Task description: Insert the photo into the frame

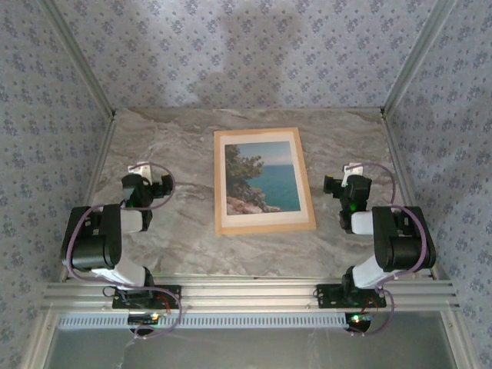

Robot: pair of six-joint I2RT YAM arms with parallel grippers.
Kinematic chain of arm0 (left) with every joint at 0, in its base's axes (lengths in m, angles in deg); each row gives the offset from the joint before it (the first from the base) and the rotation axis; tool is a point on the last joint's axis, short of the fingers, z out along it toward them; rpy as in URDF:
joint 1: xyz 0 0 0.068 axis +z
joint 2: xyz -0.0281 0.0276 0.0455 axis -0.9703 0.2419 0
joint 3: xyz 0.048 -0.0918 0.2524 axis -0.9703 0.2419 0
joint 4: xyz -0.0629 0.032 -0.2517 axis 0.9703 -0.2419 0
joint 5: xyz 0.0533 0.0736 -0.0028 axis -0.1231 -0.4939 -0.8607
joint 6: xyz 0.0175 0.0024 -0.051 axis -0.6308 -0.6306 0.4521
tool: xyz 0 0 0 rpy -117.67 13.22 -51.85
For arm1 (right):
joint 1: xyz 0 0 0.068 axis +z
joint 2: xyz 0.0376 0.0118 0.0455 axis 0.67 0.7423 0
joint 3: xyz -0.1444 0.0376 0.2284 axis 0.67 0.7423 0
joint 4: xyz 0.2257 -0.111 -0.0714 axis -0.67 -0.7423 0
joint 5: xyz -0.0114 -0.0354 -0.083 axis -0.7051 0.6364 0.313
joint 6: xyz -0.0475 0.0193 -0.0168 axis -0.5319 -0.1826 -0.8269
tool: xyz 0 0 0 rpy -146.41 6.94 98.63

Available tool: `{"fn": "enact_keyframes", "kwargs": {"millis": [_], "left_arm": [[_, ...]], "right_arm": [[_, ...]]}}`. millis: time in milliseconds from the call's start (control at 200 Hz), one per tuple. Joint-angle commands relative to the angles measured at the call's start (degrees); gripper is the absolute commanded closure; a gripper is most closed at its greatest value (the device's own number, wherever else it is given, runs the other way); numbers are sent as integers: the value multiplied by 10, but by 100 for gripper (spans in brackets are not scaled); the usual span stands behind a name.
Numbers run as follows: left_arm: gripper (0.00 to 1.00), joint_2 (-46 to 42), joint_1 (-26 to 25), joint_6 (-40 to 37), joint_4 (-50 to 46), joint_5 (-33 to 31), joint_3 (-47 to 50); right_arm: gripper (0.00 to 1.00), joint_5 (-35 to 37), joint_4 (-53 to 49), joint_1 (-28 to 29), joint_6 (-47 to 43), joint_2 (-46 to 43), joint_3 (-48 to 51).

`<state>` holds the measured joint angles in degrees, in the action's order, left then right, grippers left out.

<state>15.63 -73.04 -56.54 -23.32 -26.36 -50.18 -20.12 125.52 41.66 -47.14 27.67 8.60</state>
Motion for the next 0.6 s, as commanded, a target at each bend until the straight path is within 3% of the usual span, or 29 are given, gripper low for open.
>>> {"fn": "enact_keyframes", "kwargs": {"millis": [0, 595], "left_arm": [[0, -5, -4, -12, 15, 1, -2], [0, -5, -17, -24, 13, -14, -3]], "right_arm": [[0, -9, 25, -2, 6, 1, 1], [0, -10, 26, -2, 6, 1, 0]]}}
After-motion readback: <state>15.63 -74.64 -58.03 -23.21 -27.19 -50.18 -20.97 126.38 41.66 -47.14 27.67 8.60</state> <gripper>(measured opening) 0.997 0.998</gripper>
